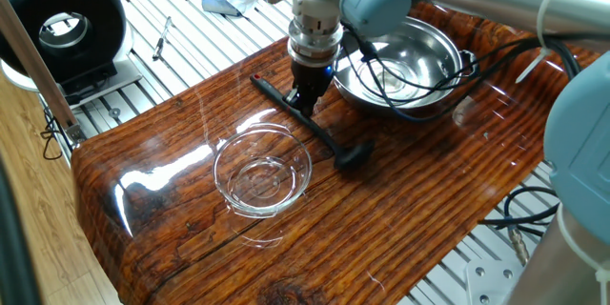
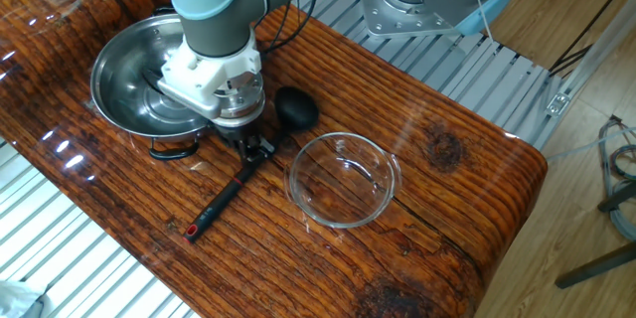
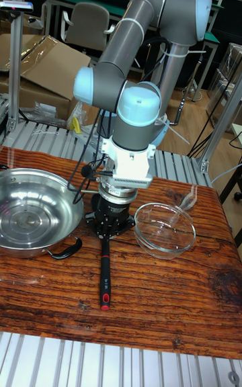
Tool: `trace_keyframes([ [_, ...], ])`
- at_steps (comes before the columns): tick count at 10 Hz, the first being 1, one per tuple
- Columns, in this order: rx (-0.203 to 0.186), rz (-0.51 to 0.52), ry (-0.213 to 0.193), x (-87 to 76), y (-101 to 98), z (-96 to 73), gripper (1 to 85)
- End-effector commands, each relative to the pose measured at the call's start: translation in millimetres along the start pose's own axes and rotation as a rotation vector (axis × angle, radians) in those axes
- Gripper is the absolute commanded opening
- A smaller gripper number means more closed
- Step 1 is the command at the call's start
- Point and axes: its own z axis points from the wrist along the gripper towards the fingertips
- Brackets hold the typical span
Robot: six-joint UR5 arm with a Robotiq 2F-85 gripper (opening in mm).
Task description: Scoop water with a large spoon from one bowl to another
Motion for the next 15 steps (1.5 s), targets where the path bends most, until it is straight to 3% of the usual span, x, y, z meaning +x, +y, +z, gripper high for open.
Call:
trace_keyframes([
  [1, -0.014, -0.004, 0.005, 0.0, -0.6, -11.0, 51.3],
  [8, -0.026, 0.021, -0.009, -18.3, 14.6, 11.4, 50.3],
  [15, -0.004, 0.014, -0.025, -24.8, 3.2, 26.6, 46.3],
])
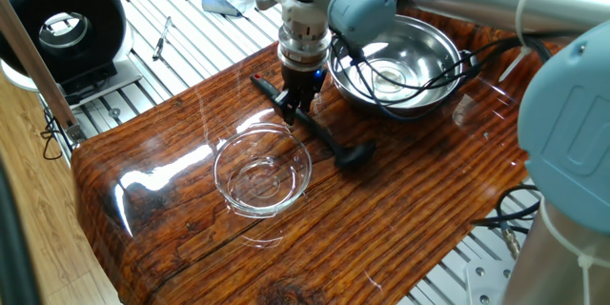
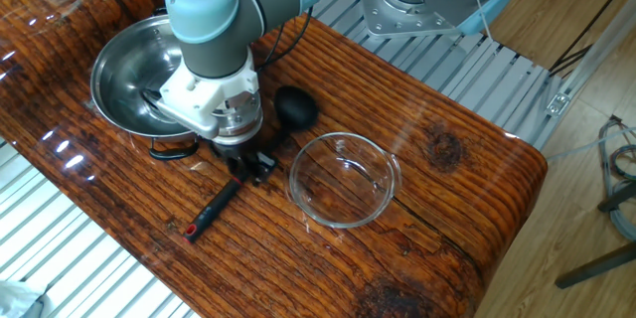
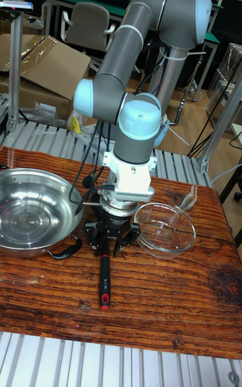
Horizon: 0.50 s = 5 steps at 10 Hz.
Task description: Scoop water with a large spoon from one bowl to another
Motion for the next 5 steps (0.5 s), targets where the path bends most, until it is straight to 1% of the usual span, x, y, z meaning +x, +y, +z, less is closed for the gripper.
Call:
trace_keyframes([
  [1, 0.002, 0.008, -0.013, -4.2, -4.1, 4.0, 43.7],
  [3, 0.009, 0.011, -0.023, -6.6, -6.4, 4.0, 40.3],
  [4, 0.019, 0.013, -0.025, -7.2, -8.6, 3.8, 36.3],
  [5, 0.02, 0.022, -0.025, -6.3, -9.3, 2.6, 33.3],
])
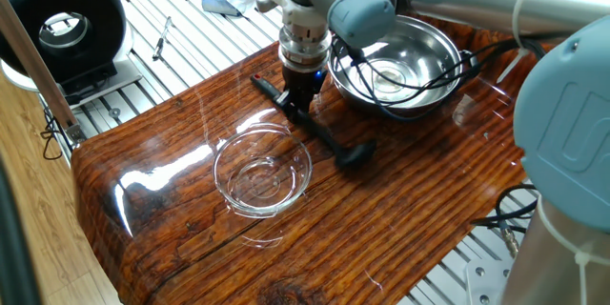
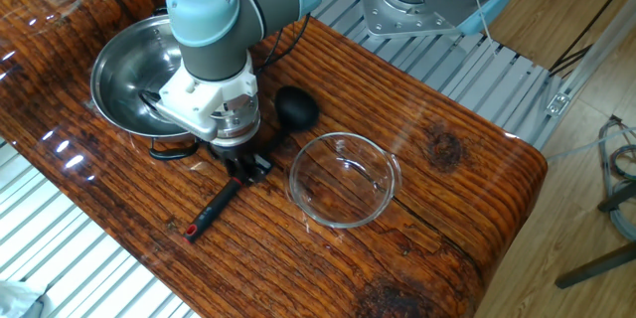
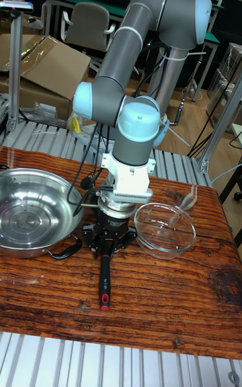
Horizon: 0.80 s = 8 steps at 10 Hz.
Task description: Scoop water with a large spoon from one bowl to another
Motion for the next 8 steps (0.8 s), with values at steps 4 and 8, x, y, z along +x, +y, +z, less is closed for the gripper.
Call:
trace_keyframes([
  [4, 0.01, 0.053, 0.002, -0.3, 0.4, -8.8, 20.0],
  [8, -0.001, 0.112, 0.002, -7.0, 11.9, -9.6, 1.0],
])
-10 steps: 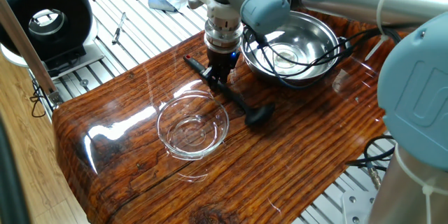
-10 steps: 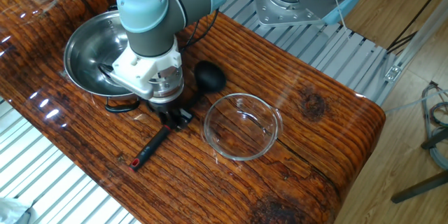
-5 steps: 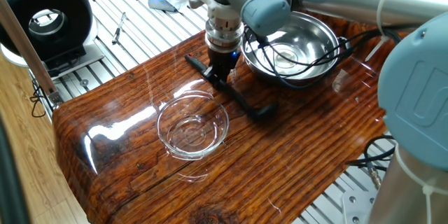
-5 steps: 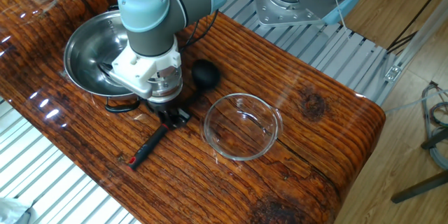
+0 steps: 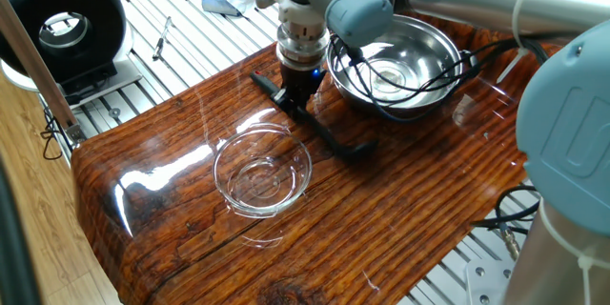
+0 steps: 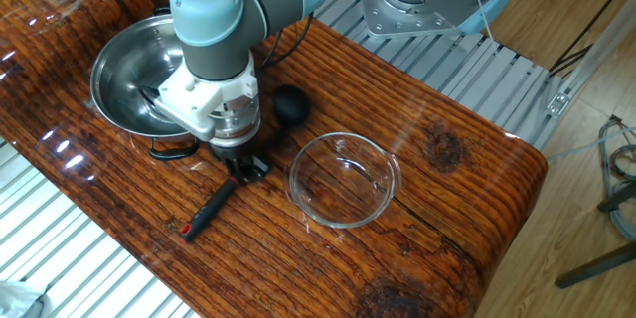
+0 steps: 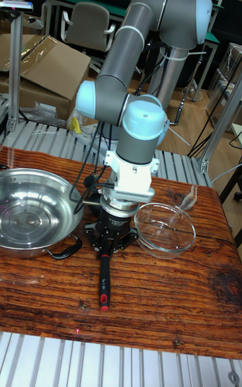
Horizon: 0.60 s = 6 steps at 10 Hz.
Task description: Scoop water with a large spoon from one bowl to another
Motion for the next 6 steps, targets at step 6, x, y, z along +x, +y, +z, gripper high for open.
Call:
trace_keyframes([
  [6, 0.03, -0.041, -0.017, -13.6, 9.9, -35.4, 1.0],
])
